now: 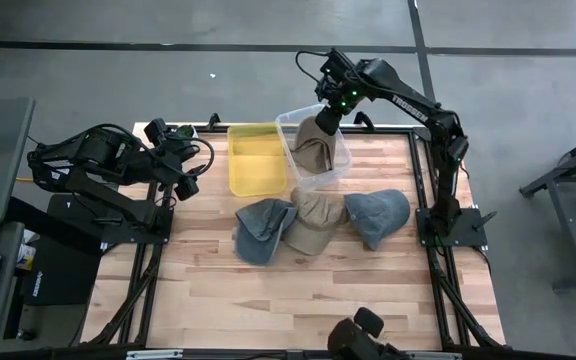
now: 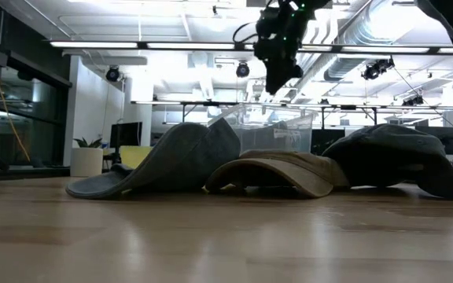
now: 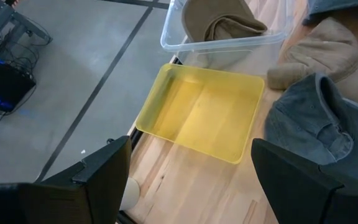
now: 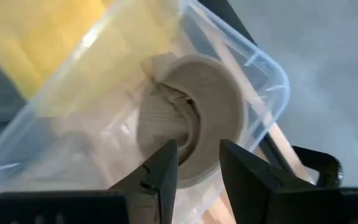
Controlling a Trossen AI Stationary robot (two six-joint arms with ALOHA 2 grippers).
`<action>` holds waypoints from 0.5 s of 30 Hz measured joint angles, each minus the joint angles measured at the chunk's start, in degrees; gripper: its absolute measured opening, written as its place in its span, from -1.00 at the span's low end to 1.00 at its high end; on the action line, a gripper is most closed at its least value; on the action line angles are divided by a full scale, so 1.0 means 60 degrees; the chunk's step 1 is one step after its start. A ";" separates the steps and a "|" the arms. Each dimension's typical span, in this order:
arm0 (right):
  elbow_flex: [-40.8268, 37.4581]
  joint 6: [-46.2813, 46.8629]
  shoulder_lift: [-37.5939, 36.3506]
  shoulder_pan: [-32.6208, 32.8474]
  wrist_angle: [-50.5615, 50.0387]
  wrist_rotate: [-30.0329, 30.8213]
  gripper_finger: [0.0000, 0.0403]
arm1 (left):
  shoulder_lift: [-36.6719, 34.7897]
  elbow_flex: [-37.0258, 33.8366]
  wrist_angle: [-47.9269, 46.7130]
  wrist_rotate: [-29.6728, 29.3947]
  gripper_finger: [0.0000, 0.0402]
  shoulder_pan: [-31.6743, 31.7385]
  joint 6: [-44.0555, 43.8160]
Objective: Pick & Place hat
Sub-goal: Put the brown cap into the transparent bin
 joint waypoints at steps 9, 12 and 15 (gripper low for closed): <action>0.0000 -0.0010 -0.0472 0.0679 -0.0582 -0.0339 -0.43 | 0.0000 0.0000 0.0025 0.0002 0.54 0.0000 -0.0058; 0.0000 0.0041 -0.0547 0.1043 -0.0876 -0.0318 -0.43 | 0.0000 0.0000 0.0027 0.0002 0.54 -0.0001 -0.0067; 0.0000 0.0099 -0.0554 0.1473 -0.1241 -0.0292 -0.43 | 0.0000 0.0000 0.0029 0.0003 0.54 0.0000 -0.0186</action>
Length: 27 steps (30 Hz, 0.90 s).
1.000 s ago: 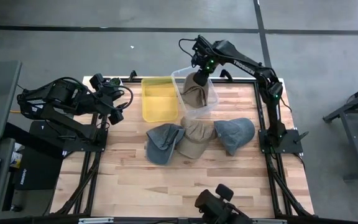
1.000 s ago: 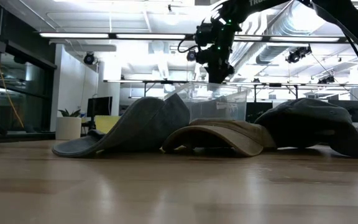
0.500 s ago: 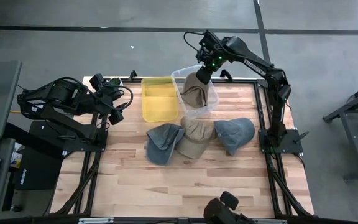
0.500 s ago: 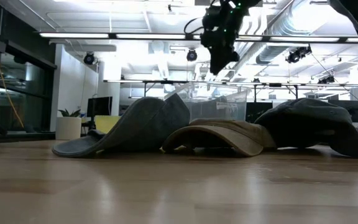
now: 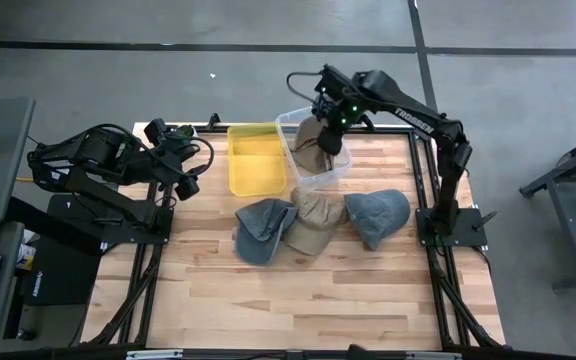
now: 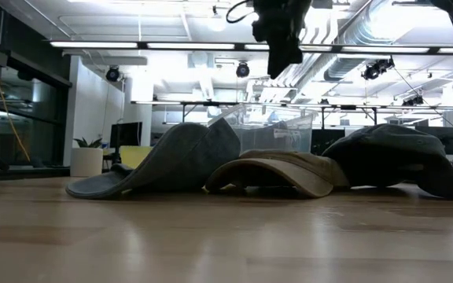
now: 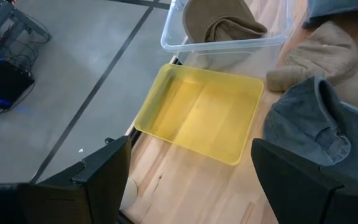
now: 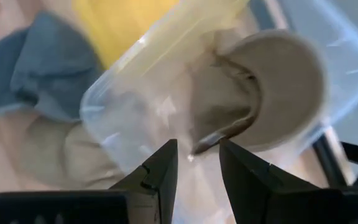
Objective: Pick & Place hat
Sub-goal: Put the brown cap into the transparent bin
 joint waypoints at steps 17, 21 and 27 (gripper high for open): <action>0.0000 0.0320 0.0004 0.2543 -0.0451 0.0577 -0.43 | 0.0145 -0.0003 -0.0027 -0.0025 0.54 0.0000 -0.0371; 0.0000 0.0401 0.0004 0.3043 -0.0475 0.0671 -0.43 | 0.0272 0.0000 -0.0041 -0.0068 0.54 -0.0003 -0.0386; 0.0000 0.0587 0.0004 0.3838 -0.0533 0.1057 -0.43 | 0.0564 0.0007 -0.0051 -0.0086 0.54 -0.0003 -0.0566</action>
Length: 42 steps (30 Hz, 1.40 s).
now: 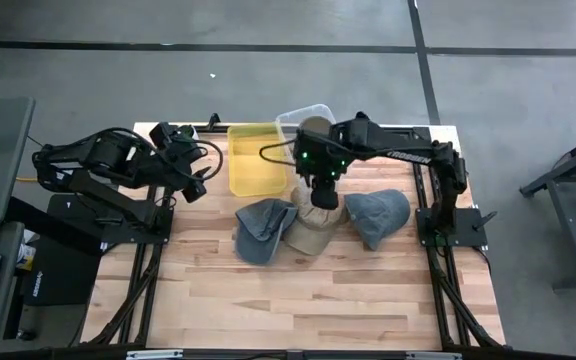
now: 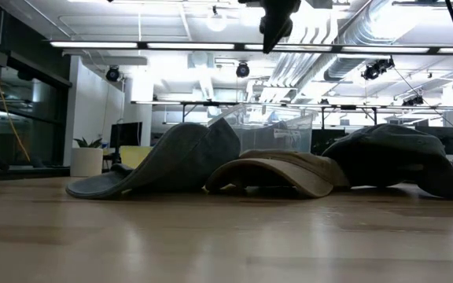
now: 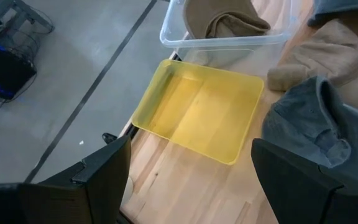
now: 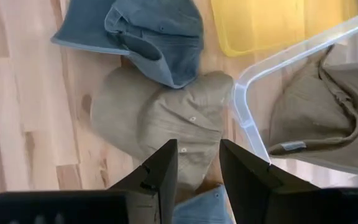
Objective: Pick & Place hat
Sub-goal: Put the brown cap into the transparent bin
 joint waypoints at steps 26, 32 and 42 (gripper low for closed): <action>-0.0011 0.4400 0.0741 0.4361 0.0138 0.2785 -0.43 | -0.0453 -0.3231 0.0991 0.1670 0.54 -0.1290 -0.1058; -0.0011 0.4970 0.1486 0.5196 0.0414 0.2879 -0.43 | -0.0749 -0.3815 0.1188 0.1605 0.54 -0.2602 -0.1794; -0.0011 0.5075 0.2771 0.5849 0.1032 0.4347 -0.43 | -0.1041 -0.4124 0.1314 0.1060 0.54 -0.3816 -0.2704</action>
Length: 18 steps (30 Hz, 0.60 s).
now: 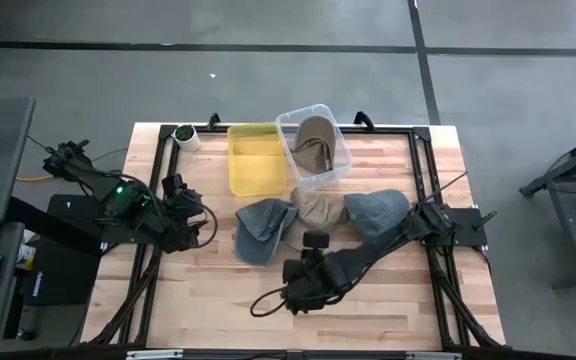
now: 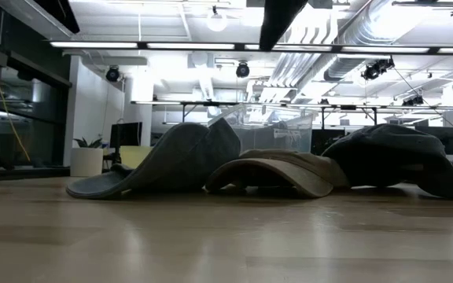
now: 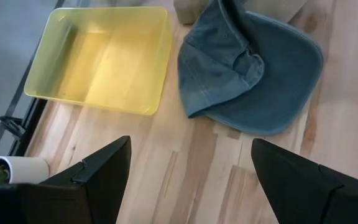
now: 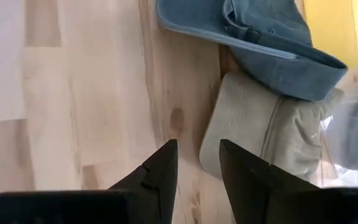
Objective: Pick & Place hat
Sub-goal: Put the brown cap into the transparent bin
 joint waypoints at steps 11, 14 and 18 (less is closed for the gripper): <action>0.0007 0.0055 0.1451 0.0069 0.0174 0.0089 -0.43 | 0.0000 -0.0004 0.0001 0.0223 0.54 -0.0082 -0.0790; 0.0007 0.0171 0.1694 0.0051 0.0242 0.0131 -0.38 | 0.0000 -0.0004 -0.0002 0.0286 0.54 -0.0082 -0.1127; 0.0004 0.0646 0.1804 0.0032 0.0426 0.0283 -0.21 | 0.0000 -0.0004 -0.0002 0.0541 0.54 -0.0082 -0.1464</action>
